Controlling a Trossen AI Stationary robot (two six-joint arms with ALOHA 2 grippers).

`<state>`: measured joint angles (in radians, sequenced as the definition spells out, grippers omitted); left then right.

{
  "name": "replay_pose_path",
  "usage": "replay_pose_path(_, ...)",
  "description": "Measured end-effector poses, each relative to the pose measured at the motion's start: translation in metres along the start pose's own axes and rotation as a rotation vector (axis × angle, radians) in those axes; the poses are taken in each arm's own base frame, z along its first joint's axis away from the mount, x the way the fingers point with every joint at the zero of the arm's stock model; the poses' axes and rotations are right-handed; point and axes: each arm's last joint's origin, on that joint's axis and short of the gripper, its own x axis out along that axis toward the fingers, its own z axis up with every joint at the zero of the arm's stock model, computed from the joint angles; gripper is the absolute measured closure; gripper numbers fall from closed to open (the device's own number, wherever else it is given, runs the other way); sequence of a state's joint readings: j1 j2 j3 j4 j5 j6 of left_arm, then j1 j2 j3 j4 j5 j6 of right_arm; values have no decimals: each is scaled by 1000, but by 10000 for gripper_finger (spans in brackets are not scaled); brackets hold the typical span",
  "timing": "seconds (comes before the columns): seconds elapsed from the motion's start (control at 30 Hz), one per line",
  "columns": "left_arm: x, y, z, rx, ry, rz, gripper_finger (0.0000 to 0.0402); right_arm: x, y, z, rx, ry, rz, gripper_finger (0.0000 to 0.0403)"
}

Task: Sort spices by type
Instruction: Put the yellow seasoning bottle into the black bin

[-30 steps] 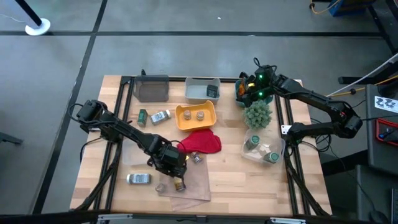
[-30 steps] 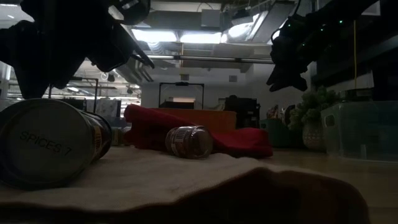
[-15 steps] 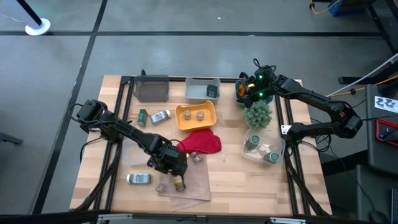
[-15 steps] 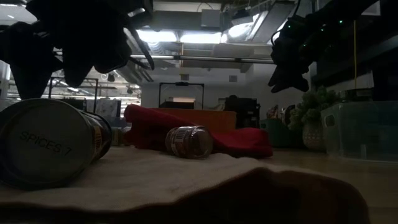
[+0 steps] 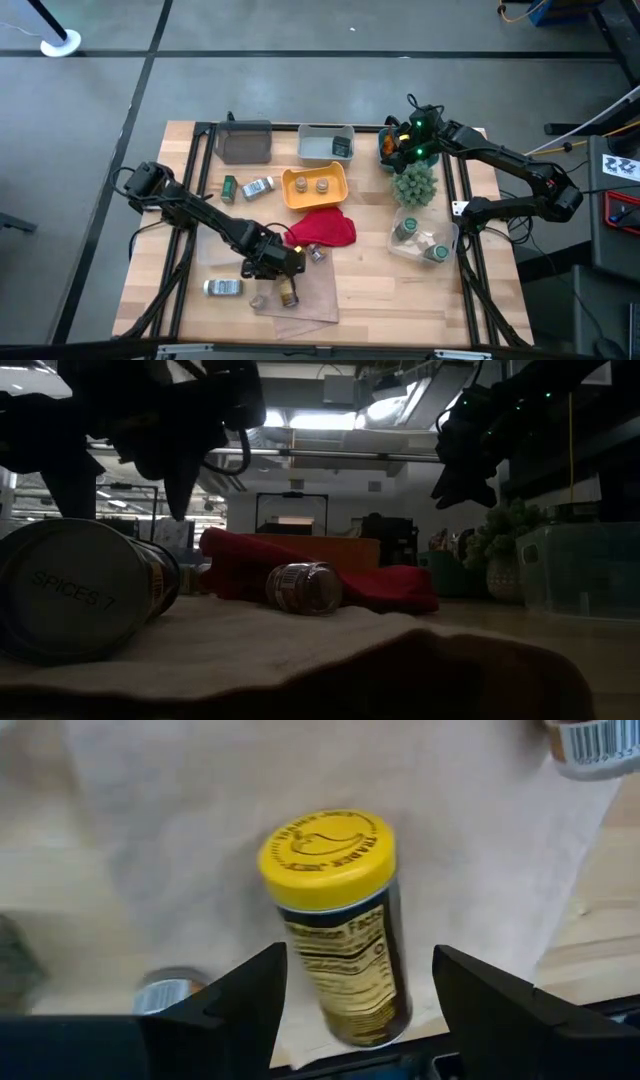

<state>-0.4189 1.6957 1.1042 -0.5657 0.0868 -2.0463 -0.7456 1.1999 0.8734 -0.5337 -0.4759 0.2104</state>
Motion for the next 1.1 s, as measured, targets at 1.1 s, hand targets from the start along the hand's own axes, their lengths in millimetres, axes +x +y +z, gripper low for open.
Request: replay_pose_path(1.1, 33, -14, -2, 156, 25, -100, 216, 0, -1, 0, -6, -4, -19, 276)
